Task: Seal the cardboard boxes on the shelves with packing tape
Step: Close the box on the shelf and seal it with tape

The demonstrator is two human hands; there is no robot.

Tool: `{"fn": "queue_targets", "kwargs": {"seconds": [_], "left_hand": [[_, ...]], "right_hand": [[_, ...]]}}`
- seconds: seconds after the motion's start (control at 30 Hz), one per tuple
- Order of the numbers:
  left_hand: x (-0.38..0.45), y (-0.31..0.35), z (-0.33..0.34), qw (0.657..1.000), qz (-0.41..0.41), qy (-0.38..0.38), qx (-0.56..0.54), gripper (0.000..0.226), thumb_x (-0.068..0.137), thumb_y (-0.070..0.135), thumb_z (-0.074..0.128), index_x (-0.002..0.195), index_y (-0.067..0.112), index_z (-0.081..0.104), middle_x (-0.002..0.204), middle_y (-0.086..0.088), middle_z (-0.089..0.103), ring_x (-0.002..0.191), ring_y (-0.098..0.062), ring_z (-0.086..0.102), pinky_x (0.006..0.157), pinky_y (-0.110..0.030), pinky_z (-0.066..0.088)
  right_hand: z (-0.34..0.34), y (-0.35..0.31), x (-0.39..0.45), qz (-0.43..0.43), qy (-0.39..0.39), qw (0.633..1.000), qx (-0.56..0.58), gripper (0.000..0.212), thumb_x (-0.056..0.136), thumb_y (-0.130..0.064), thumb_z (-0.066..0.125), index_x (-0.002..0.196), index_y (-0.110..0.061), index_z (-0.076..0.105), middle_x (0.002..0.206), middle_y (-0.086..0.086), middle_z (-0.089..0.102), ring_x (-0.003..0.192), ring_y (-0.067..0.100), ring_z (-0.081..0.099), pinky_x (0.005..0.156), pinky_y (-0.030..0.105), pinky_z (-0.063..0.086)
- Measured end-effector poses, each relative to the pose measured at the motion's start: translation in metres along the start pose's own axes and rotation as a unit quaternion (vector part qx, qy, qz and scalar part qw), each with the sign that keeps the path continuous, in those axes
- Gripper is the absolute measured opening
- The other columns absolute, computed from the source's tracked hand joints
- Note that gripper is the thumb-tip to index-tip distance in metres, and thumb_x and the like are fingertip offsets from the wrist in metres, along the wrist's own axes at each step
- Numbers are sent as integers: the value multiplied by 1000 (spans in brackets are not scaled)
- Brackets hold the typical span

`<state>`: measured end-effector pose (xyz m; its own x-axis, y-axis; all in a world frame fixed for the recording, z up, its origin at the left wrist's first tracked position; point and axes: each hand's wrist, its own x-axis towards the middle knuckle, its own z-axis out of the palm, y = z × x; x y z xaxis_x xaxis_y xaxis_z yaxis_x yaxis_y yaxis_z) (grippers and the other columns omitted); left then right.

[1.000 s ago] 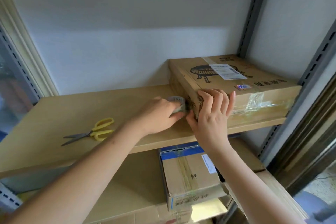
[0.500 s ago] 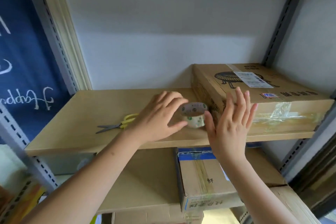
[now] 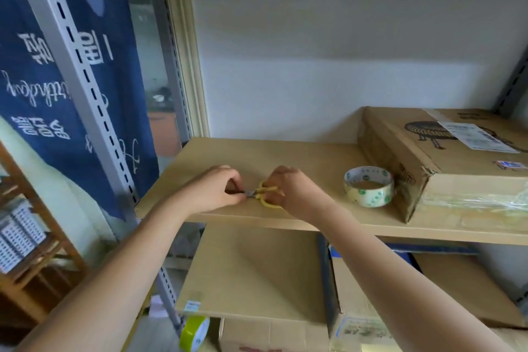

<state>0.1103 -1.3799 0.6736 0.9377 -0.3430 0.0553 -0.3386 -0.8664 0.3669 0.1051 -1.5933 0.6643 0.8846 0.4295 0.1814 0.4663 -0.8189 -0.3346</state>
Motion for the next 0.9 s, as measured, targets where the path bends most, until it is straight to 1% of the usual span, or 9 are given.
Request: {"fn": "queue_targets", "kwargs": {"seconds": [0.13, 0.23, 0.33, 0.4, 0.5, 0.57, 0.67, 0.77, 0.9], "left_hand": [[-7, 22, -12, 997, 47, -30, -48, 15, 80, 39, 77, 91, 33, 68, 91, 17, 69, 85, 2, 64, 84, -29, 56], [-5, 51, -22, 990, 122, 10, -68, 14, 86, 39, 73, 98, 34, 67, 100, 20, 64, 96, 6, 58, 86, -18, 47], [2, 84, -21, 954, 165, 166, -187, 13, 96, 30, 62, 108, 26, 64, 104, 15, 62, 100, 3, 56, 85, -8, 42], [16, 107, -4, 938, 166, 202, -227, 11, 97, 24, 59, 107, 23, 64, 98, 11, 64, 93, 0, 58, 81, -11, 45], [41, 147, 35, 962, 207, 78, -162, 35, 94, 36, 61, 126, 27, 51, 101, 14, 63, 92, 2, 60, 86, -27, 52], [58, 171, 52, 969, 222, -10, -111, 57, 92, 44, 63, 140, 28, 38, 115, 12, 62, 97, -4, 61, 84, -28, 54], [82, 197, 61, 970, 232, -64, -22, 79, 89, 50, 66, 150, 23, 24, 120, 4, 61, 95, -15, 63, 80, -33, 57], [98, 209, 64, 965, 239, -103, -11, 76, 89, 43, 69, 145, 21, 22, 117, 3, 61, 91, -17, 66, 81, -39, 58], [114, 205, 67, 961, 241, -138, 22, 72, 93, 39, 62, 148, 27, 17, 83, 6, 64, 54, -2, 63, 52, -20, 50]], "right_hand": [[-21, -4, -32, 27, -21, 999, -37, 37, 86, -43, 69, 119, -28, 63, 113, -7, 62, 95, 16, 60, 78, 32, 51], [-32, 0, -72, 73, 52, 991, -97, 34, 81, -53, 66, 107, -33, 57, 90, -14, 63, 72, 11, 58, 55, 25, 42], [-39, 19, -128, 143, 183, 971, 60, 26, 81, -51, 68, 92, -30, 57, 73, -14, 61, 58, 3, 51, 51, 17, 36], [-43, 30, -160, 186, 257, 924, 213, 28, 81, -51, 71, 84, -24, 63, 65, -5, 61, 52, 3, 48, 51, 18, 36], [-38, 38, -181, 247, 252, 881, 314, 45, 74, -64, 64, 88, -21, 67, 74, 4, 68, 64, 25, 59, 58, 38, 46], [-34, 42, -183, 287, 250, 862, 335, 49, 74, -65, 62, 90, -19, 66, 72, -2, 68, 62, 23, 58, 57, 34, 47], [-33, 50, -181, 323, 252, 841, 353, 49, 79, -64, 60, 91, -16, 62, 61, -5, 59, 52, 7, 46, 50, 25, 42], [-33, 56, -177, 336, 271, 834, 343, 41, 83, -61, 60, 89, -20, 60, 67, 1, 61, 52, 7, 48, 51, 30, 47], [-41, 58, -172, 368, 290, 810, 353, 34, 86, -58, 63, 87, -25, 63, 74, -2, 65, 69, 22, 60, 63, 53, 56]]}}
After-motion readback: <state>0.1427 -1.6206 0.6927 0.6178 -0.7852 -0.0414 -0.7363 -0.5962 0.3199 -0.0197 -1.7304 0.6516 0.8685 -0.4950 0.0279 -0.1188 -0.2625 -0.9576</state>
